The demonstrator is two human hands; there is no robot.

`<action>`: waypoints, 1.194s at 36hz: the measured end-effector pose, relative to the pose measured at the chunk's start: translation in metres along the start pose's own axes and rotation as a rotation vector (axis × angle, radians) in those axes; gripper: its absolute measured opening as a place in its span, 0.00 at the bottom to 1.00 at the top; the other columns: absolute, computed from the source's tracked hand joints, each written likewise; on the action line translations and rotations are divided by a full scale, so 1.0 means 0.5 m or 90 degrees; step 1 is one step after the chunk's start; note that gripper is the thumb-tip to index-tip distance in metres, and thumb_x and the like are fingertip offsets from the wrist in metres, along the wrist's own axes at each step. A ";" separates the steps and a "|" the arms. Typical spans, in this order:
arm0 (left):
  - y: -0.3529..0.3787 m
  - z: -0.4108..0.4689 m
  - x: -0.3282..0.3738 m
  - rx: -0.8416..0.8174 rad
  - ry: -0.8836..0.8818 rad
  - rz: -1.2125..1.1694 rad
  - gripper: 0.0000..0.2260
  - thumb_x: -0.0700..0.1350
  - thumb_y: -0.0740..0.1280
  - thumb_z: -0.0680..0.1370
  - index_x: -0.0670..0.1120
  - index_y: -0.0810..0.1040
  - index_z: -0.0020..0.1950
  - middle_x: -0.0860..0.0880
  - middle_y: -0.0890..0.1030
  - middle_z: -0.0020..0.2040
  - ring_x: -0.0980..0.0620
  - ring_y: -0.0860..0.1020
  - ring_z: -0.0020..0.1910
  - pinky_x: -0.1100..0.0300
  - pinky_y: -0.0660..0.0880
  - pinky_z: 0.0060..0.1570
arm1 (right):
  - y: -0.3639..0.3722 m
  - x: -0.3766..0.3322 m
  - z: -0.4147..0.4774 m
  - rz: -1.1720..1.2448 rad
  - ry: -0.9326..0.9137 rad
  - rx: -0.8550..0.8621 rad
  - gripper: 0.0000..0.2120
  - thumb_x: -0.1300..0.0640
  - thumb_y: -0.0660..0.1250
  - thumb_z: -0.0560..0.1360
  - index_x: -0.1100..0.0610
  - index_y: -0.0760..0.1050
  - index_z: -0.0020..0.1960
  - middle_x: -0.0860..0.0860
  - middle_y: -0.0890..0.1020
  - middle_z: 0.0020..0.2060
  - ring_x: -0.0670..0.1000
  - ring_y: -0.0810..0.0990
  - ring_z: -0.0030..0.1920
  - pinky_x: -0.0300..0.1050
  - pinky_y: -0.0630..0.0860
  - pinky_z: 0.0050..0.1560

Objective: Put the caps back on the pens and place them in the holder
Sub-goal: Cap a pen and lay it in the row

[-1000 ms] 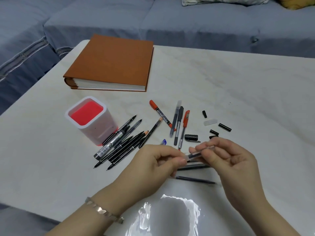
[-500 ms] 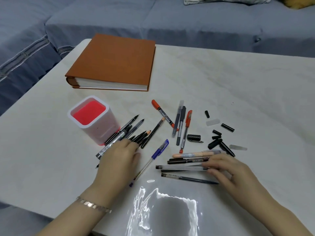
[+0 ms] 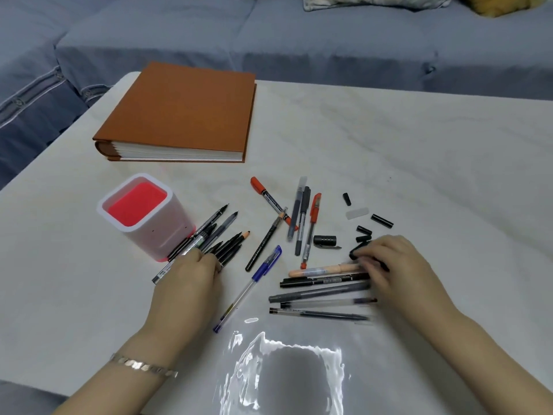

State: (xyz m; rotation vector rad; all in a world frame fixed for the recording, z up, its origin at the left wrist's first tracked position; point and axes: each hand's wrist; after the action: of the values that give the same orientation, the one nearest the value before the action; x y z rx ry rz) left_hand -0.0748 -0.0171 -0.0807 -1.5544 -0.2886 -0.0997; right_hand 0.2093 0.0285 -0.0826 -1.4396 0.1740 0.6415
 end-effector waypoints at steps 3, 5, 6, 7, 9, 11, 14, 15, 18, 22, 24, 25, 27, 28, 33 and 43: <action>0.007 -0.002 0.005 -0.042 -0.009 0.001 0.06 0.43 0.62 0.76 0.42 0.76 0.47 0.46 0.75 0.46 0.44 0.74 0.45 0.53 0.72 0.40 | -0.005 0.005 0.022 -0.021 0.014 -0.018 0.10 0.68 0.64 0.72 0.57 0.81 0.47 0.52 0.80 0.44 0.53 0.74 0.49 0.41 0.65 0.49; 0.014 -0.004 0.006 -0.064 -0.006 0.005 0.08 0.46 0.62 0.76 0.42 0.76 0.48 0.46 0.75 0.46 0.45 0.74 0.46 0.54 0.72 0.42 | -0.003 0.013 0.035 -0.062 0.002 -0.050 0.13 0.68 0.63 0.72 0.57 0.81 0.50 0.52 0.79 0.47 0.54 0.73 0.52 0.41 0.65 0.49; 0.017 -0.004 0.007 -0.060 -0.007 -0.002 0.07 0.45 0.63 0.76 0.42 0.75 0.49 0.46 0.75 0.46 0.45 0.74 0.46 0.54 0.72 0.42 | -0.001 0.017 0.041 -0.084 -0.002 -0.075 0.13 0.67 0.62 0.73 0.55 0.80 0.51 0.52 0.78 0.49 0.54 0.73 0.54 0.41 0.65 0.49; 0.018 -0.004 0.007 -0.052 -0.014 -0.013 0.07 0.45 0.63 0.76 0.43 0.75 0.49 0.46 0.76 0.46 0.44 0.74 0.46 0.54 0.71 0.42 | 0.000 0.021 0.047 -0.107 -0.007 -0.097 0.13 0.65 0.62 0.73 0.54 0.79 0.53 0.51 0.78 0.50 0.54 0.72 0.55 0.42 0.66 0.49; 0.018 -0.003 0.007 -0.036 -0.036 -0.041 0.06 0.43 0.63 0.75 0.43 0.73 0.50 0.46 0.77 0.45 0.45 0.74 0.45 0.54 0.71 0.42 | -0.001 0.026 0.057 -0.150 -0.017 -0.130 0.12 0.62 0.62 0.74 0.52 0.79 0.54 0.51 0.77 0.50 0.54 0.72 0.56 0.44 0.68 0.49; 0.018 -0.002 0.004 -0.025 -0.052 -0.048 0.06 0.43 0.63 0.75 0.42 0.72 0.49 0.45 0.77 0.44 0.45 0.74 0.43 0.54 0.70 0.40 | -0.003 0.027 0.066 -0.175 -0.028 -0.142 0.11 0.60 0.63 0.74 0.51 0.79 0.53 0.52 0.77 0.50 0.55 0.72 0.55 0.43 0.66 0.47; 0.018 -0.001 -0.004 -0.025 -0.075 -0.030 0.06 0.44 0.61 0.76 0.41 0.71 0.47 0.45 0.76 0.44 0.45 0.74 0.42 0.55 0.69 0.39 | -0.004 0.028 0.073 -0.210 -0.065 -0.138 0.10 0.60 0.64 0.73 0.53 0.79 0.53 0.53 0.78 0.48 0.56 0.73 0.54 0.41 0.62 0.44; 0.018 -0.001 -0.005 -0.027 -0.078 -0.022 0.06 0.45 0.61 0.77 0.41 0.71 0.47 0.45 0.75 0.44 0.45 0.74 0.42 0.55 0.69 0.38 | -0.004 0.028 0.072 -0.219 -0.080 -0.132 0.09 0.60 0.64 0.74 0.54 0.79 0.52 0.53 0.78 0.47 0.57 0.73 0.53 0.42 0.62 0.44; 0.016 0.001 -0.006 -0.030 -0.075 0.007 0.08 0.46 0.60 0.77 0.42 0.72 0.46 0.46 0.75 0.45 0.45 0.74 0.44 0.56 0.68 0.38 | -0.005 0.013 0.064 -0.193 -0.086 -0.119 0.09 0.59 0.61 0.76 0.56 0.77 0.54 0.53 0.79 0.49 0.57 0.73 0.54 0.44 0.64 0.48; 0.007 0.002 -0.001 -0.040 -0.068 0.076 0.08 0.47 0.59 0.78 0.43 0.72 0.48 0.46 0.75 0.48 0.45 0.74 0.48 0.56 0.68 0.39 | -0.012 -0.032 0.046 -0.066 -0.082 -0.090 0.10 0.58 0.57 0.78 0.55 0.74 0.57 0.50 0.78 0.50 0.52 0.73 0.54 0.38 0.62 0.49; 0.001 0.001 0.003 -0.007 -0.057 0.060 0.07 0.45 0.61 0.76 0.41 0.73 0.45 0.44 0.74 0.46 0.42 0.73 0.47 0.55 0.67 0.37 | -0.018 -0.051 0.035 -0.009 -0.061 -0.081 0.12 0.58 0.56 0.78 0.55 0.72 0.59 0.47 0.76 0.49 0.50 0.73 0.53 0.34 0.60 0.48; -0.004 0.001 0.006 0.016 -0.051 0.027 0.06 0.43 0.63 0.75 0.40 0.73 0.43 0.43 0.74 0.44 0.41 0.72 0.45 0.54 0.68 0.36 | -0.021 -0.058 0.030 0.020 -0.052 -0.077 0.12 0.58 0.56 0.78 0.54 0.72 0.59 0.45 0.75 0.48 0.48 0.73 0.53 0.32 0.60 0.47; -0.017 -0.001 0.015 0.051 -0.046 -0.054 0.05 0.41 0.64 0.74 0.41 0.72 0.40 0.44 0.74 0.39 0.44 0.71 0.40 0.53 0.69 0.35 | -0.027 -0.069 0.023 0.082 -0.036 -0.069 0.12 0.58 0.56 0.78 0.53 0.73 0.59 0.44 0.74 0.47 0.45 0.73 0.51 0.32 0.64 0.47; -0.025 -0.003 0.021 0.060 -0.047 -0.112 0.05 0.41 0.64 0.74 0.42 0.72 0.39 0.47 0.74 0.37 0.47 0.71 0.37 0.55 0.68 0.34 | -0.030 -0.073 0.021 0.110 -0.028 -0.066 0.12 0.58 0.56 0.78 0.53 0.74 0.58 0.44 0.75 0.46 0.44 0.73 0.50 0.31 0.66 0.48; -0.064 -0.013 0.059 0.003 -0.010 -0.359 0.10 0.42 0.66 0.75 0.57 0.70 0.46 0.57 0.79 0.39 0.64 0.77 0.40 0.73 0.68 0.39 | -0.052 -0.098 0.013 0.252 -0.007 -0.014 0.10 0.58 0.61 0.76 0.43 0.75 0.47 0.36 0.79 0.39 0.38 0.75 0.47 0.24 0.68 0.45; -0.078 -0.034 0.105 0.012 0.172 -0.335 0.12 0.49 0.63 0.72 0.52 0.81 0.53 0.61 0.79 0.42 0.69 0.74 0.45 0.80 0.66 0.44 | -0.089 -0.121 -0.004 0.398 0.021 0.004 0.13 0.60 0.63 0.74 0.40 0.76 0.43 0.34 0.80 0.36 0.40 0.79 0.40 0.28 0.72 0.42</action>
State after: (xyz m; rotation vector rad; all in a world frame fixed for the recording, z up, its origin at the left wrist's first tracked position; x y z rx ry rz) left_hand -0.0316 -0.0288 -0.0297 -1.3948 -0.4742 -0.7101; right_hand 0.1828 0.0081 -0.0153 -1.3880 0.6678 1.1211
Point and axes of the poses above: each hand's wrist, its own z-axis towards the middle knuckle, its own y-axis out of the palm, x = y × z
